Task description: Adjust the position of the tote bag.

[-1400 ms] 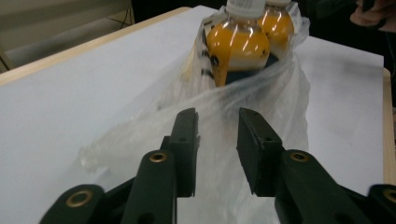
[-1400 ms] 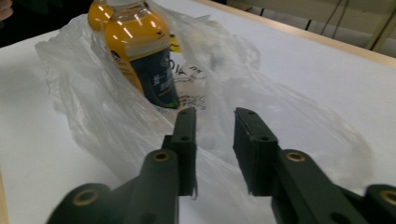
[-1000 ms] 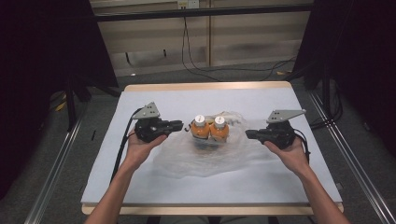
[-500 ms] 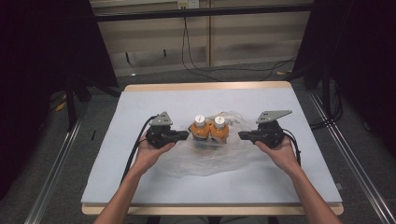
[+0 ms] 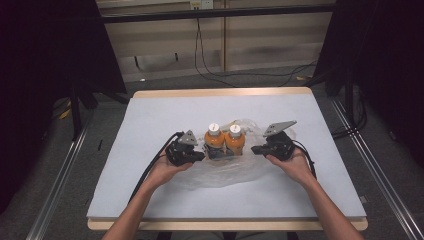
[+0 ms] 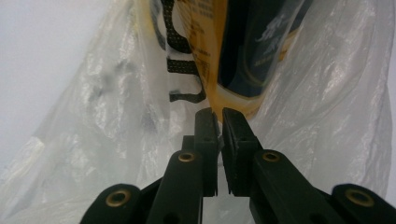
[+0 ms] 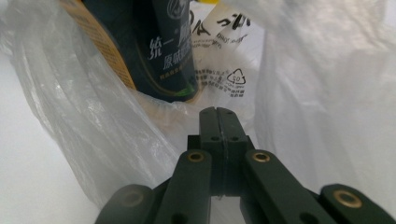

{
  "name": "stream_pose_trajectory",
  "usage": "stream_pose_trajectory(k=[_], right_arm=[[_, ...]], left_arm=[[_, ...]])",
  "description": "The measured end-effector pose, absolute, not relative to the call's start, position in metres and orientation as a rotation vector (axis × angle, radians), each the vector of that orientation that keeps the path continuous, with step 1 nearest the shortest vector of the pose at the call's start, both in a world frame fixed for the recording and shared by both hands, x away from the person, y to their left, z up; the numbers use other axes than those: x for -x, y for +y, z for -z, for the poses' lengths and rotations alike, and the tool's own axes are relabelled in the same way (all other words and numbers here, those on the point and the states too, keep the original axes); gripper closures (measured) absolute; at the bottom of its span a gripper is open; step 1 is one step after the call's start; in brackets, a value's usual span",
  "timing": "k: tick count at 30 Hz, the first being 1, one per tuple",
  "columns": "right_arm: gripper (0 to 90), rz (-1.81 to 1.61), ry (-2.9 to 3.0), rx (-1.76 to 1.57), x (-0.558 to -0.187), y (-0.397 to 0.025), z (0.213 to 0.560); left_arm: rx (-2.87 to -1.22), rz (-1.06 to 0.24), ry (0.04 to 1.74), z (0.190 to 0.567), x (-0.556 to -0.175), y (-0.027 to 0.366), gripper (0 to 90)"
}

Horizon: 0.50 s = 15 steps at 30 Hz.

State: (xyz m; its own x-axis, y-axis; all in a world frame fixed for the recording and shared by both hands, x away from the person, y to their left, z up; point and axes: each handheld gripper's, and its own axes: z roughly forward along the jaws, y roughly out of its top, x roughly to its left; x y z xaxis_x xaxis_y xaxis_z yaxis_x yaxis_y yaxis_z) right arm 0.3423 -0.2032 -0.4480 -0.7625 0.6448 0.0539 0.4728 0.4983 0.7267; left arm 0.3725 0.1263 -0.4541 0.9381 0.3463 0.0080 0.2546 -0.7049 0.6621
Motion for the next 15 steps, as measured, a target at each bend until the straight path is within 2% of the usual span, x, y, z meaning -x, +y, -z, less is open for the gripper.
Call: stream_pose_trajectory(k=[6, 9, 15], right_arm=[[90.0, -1.087, 2.534, -0.948, -0.351, -0.198, 0.447], [90.0, -1.082, 2.536, -0.974, -0.358, -0.198, 0.448], [90.0, -0.941, 2.573, -0.964, -0.363, -0.195, 0.465]], left_arm=[[-2.382, -0.153, 0.385, 0.449, -0.368, 0.122, 85.6], [-2.449, -0.165, 0.371, 0.455, -0.372, 0.119, 85.6], [-2.487, -0.194, 0.459, 0.467, -0.375, 0.122, 85.3]])
